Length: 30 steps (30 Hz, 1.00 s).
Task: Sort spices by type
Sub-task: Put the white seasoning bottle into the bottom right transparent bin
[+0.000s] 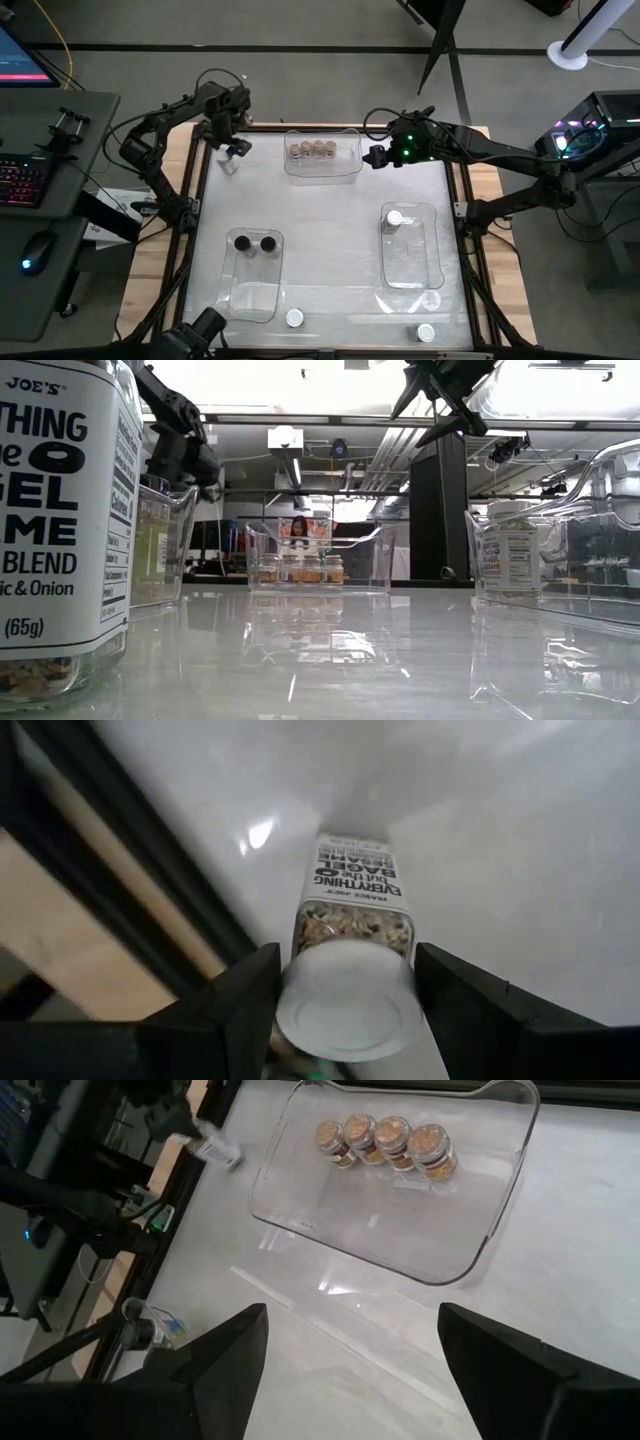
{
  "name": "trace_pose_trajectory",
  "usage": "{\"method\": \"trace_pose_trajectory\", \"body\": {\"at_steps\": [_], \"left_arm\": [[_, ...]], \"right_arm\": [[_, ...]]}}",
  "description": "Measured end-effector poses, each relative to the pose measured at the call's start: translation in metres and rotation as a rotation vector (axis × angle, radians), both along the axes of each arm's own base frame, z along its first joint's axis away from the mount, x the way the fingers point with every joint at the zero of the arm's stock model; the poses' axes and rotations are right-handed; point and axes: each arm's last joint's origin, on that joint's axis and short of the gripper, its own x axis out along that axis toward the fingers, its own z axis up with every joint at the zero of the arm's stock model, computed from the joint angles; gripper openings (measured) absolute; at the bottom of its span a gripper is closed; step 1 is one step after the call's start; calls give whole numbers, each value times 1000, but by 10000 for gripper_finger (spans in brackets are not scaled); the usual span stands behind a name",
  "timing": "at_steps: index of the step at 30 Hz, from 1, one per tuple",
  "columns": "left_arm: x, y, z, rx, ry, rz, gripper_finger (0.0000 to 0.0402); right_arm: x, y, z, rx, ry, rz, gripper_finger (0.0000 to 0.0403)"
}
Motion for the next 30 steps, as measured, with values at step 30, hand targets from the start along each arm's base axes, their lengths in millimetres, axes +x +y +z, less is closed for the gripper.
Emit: {"method": "trace_pose_trajectory", "body": {"at_steps": [30], "left_arm": [[-5, -20, -34, -104, 41, -35, 158]], "right_arm": [[-1, -1, 0, -29, 14, -7, 288]]}}
